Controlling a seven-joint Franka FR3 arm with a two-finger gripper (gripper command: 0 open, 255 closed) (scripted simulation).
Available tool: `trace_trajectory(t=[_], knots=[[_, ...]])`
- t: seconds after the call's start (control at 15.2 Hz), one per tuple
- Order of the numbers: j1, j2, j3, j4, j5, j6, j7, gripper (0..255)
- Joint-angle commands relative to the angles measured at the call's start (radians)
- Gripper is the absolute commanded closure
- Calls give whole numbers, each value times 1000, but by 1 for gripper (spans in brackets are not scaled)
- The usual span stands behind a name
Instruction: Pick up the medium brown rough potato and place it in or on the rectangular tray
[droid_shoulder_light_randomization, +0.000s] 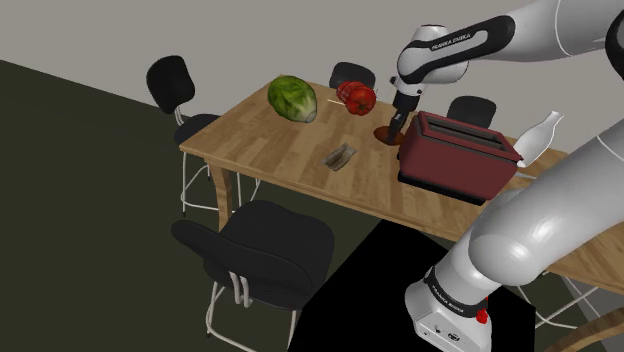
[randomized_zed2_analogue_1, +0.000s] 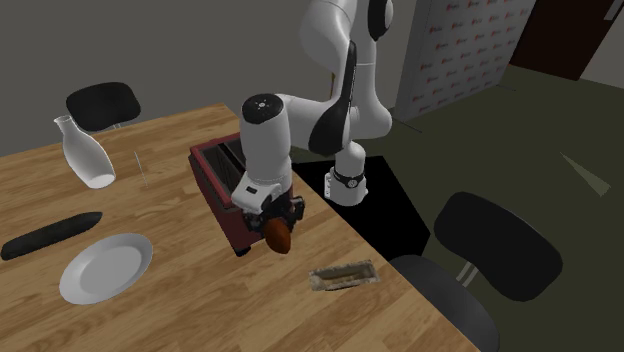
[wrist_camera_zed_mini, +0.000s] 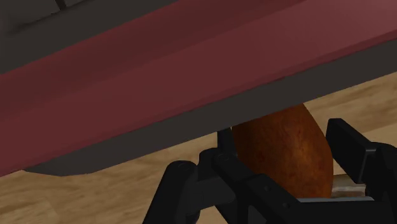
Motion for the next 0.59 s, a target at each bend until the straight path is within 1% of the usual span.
trace_trajectory(t=[0.0, 0.26, 0.33, 0.53], knots=[[1, -9, 4, 22, -1, -31, 1, 255], [1, -31, 12, 59, -5, -88, 4, 255], [1, -31, 12, 59, -6, -88, 4, 255], [32, -35, 61, 49, 9, -90, 78, 255]])
